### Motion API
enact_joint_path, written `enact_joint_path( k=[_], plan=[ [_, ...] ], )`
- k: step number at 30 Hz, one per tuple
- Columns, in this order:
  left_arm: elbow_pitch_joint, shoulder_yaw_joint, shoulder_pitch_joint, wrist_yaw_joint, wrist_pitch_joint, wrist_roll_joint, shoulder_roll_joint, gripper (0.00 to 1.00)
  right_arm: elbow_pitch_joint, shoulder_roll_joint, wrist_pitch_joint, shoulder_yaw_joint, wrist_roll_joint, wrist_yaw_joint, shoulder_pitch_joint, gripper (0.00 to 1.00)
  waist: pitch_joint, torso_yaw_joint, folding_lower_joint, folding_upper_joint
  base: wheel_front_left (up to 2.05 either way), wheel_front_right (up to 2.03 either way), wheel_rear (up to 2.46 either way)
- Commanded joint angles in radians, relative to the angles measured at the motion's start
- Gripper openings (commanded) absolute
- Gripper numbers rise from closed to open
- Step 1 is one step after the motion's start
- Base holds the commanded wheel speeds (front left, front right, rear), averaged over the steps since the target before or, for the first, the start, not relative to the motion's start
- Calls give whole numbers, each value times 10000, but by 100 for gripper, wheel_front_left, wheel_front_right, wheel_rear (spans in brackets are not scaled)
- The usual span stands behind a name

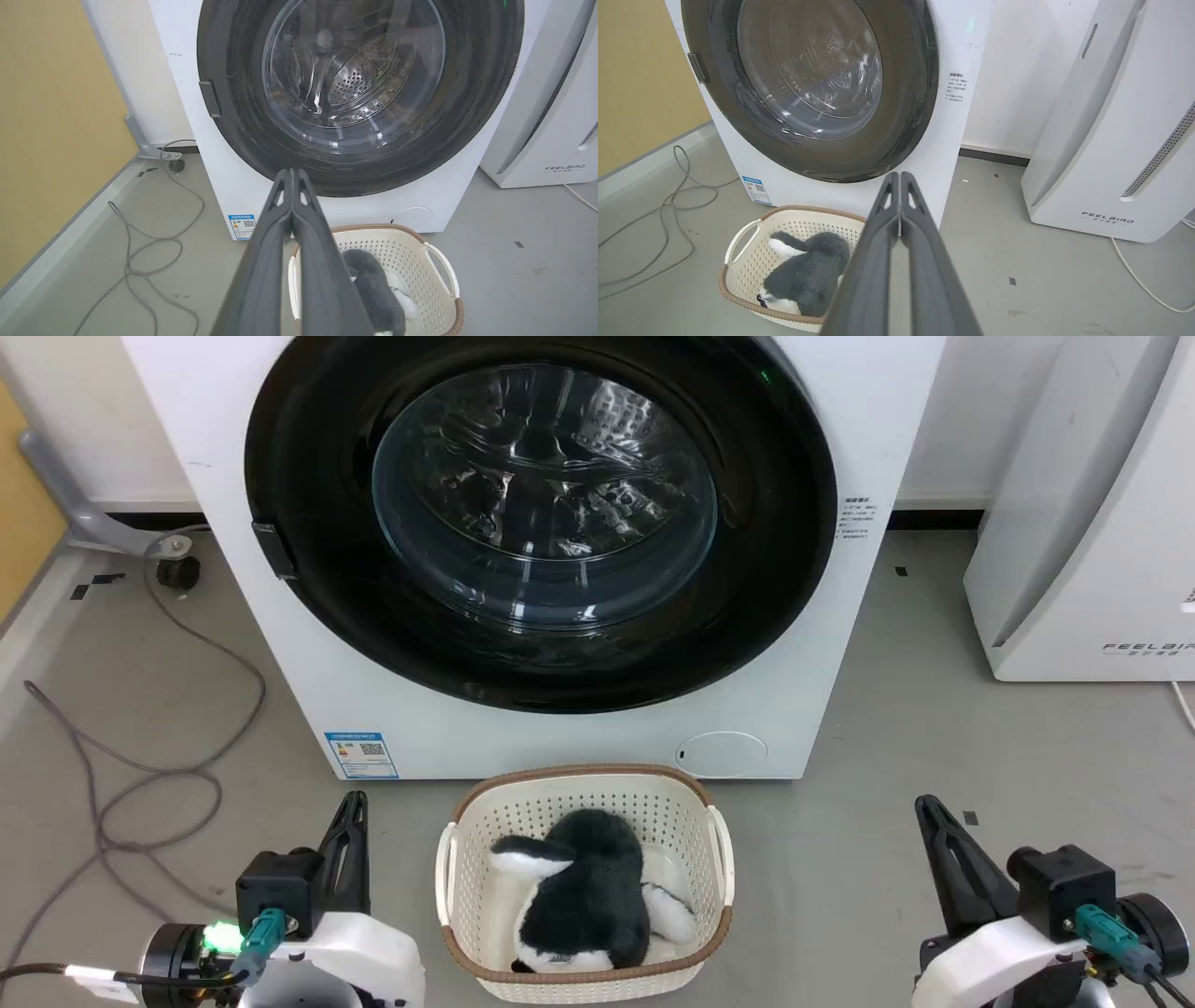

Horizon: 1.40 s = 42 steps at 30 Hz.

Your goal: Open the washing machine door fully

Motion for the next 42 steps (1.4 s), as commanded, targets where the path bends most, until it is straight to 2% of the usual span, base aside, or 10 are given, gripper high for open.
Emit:
enact_joint_path(
  k=[1,23,24,42],
  plan=[
    [-41,5,9,-41,3,26,5,0,18,5,7,-5,-78,6,-119,0,0,0,0,0,0,0,0],
    [-41,5,9,-41,3,26,5,0,18,5,7,-5,-78,6,-119,0,0,0,0,0,0,0,0],
    [2,0,0,6,0,-2,0,100,0,0,0,0,4,0,2,100,0,0,0,0,0,0,0],
    [42,-186,-41,328,-321,-126,-1,100,-234,1,-320,-324,690,1,-49,100,33,13,0,0,0,0,0]
  ],
)
